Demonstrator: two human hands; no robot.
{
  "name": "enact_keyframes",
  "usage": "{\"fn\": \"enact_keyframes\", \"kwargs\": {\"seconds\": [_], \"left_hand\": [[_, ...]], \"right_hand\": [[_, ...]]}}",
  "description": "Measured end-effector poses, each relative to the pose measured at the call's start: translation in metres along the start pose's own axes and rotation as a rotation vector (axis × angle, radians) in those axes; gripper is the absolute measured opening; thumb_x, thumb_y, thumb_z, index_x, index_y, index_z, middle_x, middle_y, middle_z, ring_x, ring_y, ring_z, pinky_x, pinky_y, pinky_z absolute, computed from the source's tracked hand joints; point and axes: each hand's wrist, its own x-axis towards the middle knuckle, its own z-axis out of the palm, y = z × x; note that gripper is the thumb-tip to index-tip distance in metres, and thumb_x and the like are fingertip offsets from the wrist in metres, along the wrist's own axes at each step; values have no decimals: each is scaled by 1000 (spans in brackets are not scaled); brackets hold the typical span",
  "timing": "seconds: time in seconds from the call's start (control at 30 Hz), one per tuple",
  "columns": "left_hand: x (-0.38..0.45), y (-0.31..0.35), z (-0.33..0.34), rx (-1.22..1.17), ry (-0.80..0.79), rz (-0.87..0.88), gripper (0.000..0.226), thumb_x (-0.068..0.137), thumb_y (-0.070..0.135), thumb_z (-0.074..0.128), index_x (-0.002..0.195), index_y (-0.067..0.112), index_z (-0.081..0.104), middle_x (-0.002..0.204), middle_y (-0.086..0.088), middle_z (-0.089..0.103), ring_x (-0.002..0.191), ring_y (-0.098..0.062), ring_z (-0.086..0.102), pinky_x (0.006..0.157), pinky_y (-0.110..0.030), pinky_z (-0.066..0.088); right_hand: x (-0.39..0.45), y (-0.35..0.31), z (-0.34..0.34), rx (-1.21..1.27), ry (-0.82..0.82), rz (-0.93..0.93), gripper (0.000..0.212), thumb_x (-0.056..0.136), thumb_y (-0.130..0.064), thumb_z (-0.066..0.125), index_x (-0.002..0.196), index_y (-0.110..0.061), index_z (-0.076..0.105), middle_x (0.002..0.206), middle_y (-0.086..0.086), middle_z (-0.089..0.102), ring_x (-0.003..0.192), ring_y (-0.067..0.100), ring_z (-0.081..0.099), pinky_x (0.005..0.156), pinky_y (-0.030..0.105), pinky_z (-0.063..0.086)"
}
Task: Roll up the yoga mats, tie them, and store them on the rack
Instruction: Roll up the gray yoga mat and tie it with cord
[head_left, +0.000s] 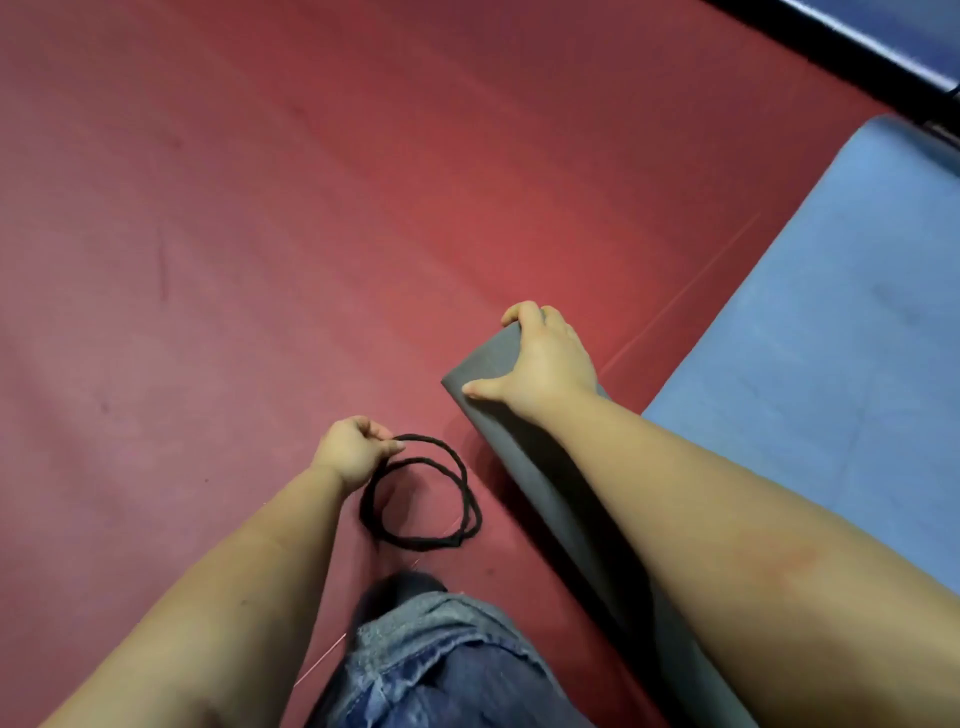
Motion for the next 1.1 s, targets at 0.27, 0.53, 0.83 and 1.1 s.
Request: {"fn": "enact_keyframes", "kwargs": {"seconds": [0.27,0.53,0.83,1.1], "left_hand": [[-109,153,3,-200,-55,339,11,86,6,66,97,6,69,65,-5,54,61,-16,45,59,-27,40],[-317,290,49,-470,-141,694,6,82,8,68,85,13,72,77,2,68,72,-10,61,66,-19,50],[-468,298,95,-313,-377,915,17,84,10,66,74,24,64,80,5,68,81,-14,63,74,-25,50],[-501,291,128,265,-276,1162,58,74,52,70,123,24,60,132,7,55,144,-21,9,116,-31,12]], "right_hand": [[-105,3,-122,99,297,3,68,58,-49,82,111,-27,44,118,-8,45,113,16,46,91,34,42],[-256,4,-222,283,846,85,68,57,-47,82,111,-32,44,137,-6,41,128,14,40,100,37,41],[-368,31,-250,608,1147,385,113,53,-43,88,144,-31,22,148,-5,35,133,16,39,103,36,40],[-398,46,-262,863,1125,310,90,81,-12,68,149,-29,11,138,-4,44,122,16,51,96,25,37]]}}
